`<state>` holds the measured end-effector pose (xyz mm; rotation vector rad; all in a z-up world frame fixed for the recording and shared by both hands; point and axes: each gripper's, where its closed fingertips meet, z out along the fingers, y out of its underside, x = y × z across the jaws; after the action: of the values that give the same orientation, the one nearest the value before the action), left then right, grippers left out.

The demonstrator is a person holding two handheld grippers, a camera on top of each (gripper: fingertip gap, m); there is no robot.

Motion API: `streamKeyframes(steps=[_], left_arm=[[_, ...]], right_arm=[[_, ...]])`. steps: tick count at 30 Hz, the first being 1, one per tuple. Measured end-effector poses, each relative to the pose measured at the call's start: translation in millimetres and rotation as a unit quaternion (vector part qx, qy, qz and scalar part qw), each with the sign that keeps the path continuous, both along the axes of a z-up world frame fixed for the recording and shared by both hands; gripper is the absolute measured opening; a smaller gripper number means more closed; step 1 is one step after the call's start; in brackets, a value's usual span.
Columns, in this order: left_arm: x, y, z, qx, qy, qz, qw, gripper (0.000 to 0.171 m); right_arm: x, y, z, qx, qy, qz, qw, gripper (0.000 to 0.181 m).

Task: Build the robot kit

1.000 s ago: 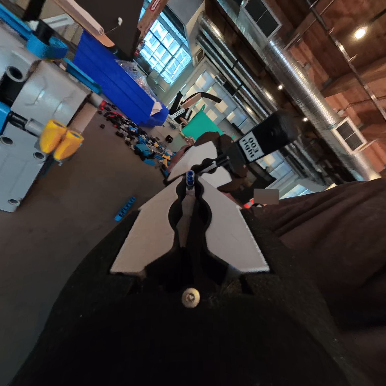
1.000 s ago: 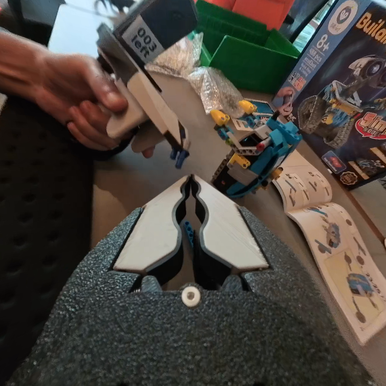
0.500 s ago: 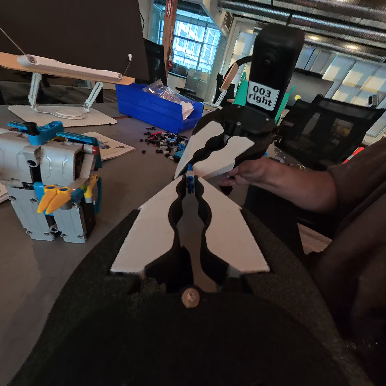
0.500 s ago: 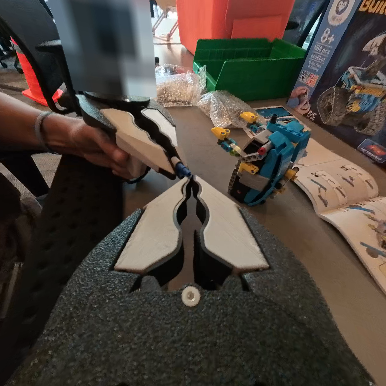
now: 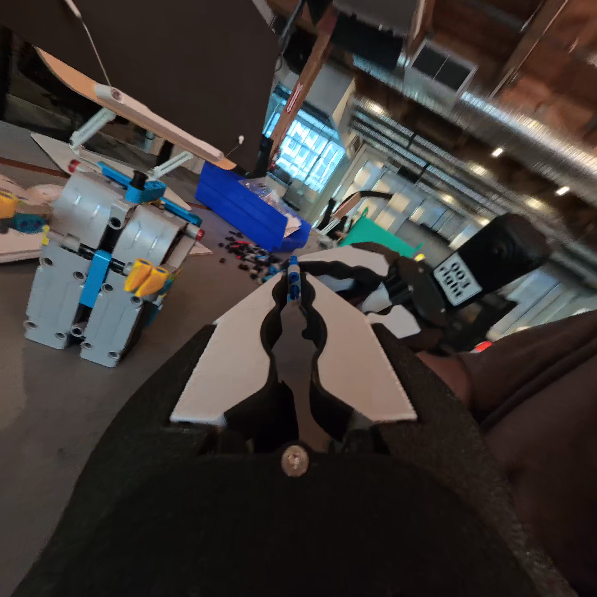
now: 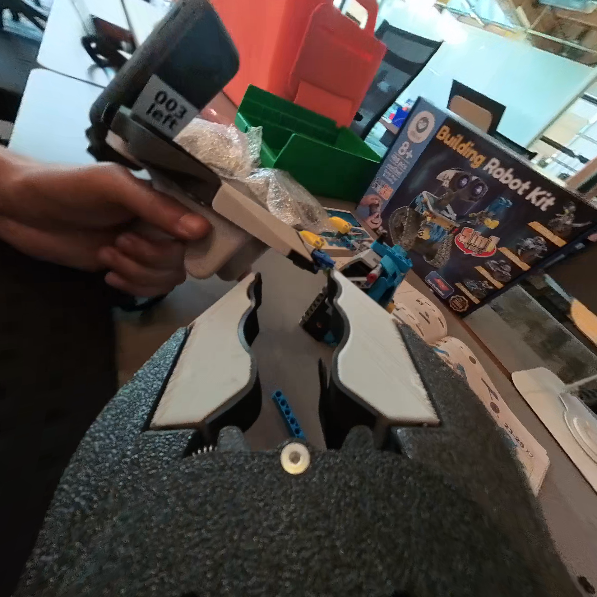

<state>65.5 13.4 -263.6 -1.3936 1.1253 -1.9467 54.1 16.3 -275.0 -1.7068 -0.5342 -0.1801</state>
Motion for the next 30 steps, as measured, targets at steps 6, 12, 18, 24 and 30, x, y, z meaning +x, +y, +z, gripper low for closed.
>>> streamKeyframes(steps=[6,12,18,24,30], left_arm=[[0.0,-4.1,6.8,-0.101,-0.015,-0.046,0.994,0.007],[3.9,-7.3,7.6,-0.155,-0.018,-0.060,0.986,0.007],[5.7,-5.1,3.8,-0.185,-0.007,-0.072,0.980,0.006],[6.3,-0.7,0.5,-0.193,0.000,-0.064,0.979,0.006],[7.8,-5.6,-3.9,-0.181,0.019,-0.075,0.980,0.006]], right_arm=[[2.3,11.2,4.0,0.010,0.017,-0.041,0.999,0.035],[9.6,10.3,6.5,0.022,-0.026,-0.070,0.997,0.030],[13.5,11.3,0.8,0.015,-0.058,-0.080,0.995,0.031],[11.7,12.3,-3.4,-0.003,-0.006,-0.068,0.998,0.049],[7.3,10.4,-0.8,0.006,-0.014,-0.054,0.998,0.040]])
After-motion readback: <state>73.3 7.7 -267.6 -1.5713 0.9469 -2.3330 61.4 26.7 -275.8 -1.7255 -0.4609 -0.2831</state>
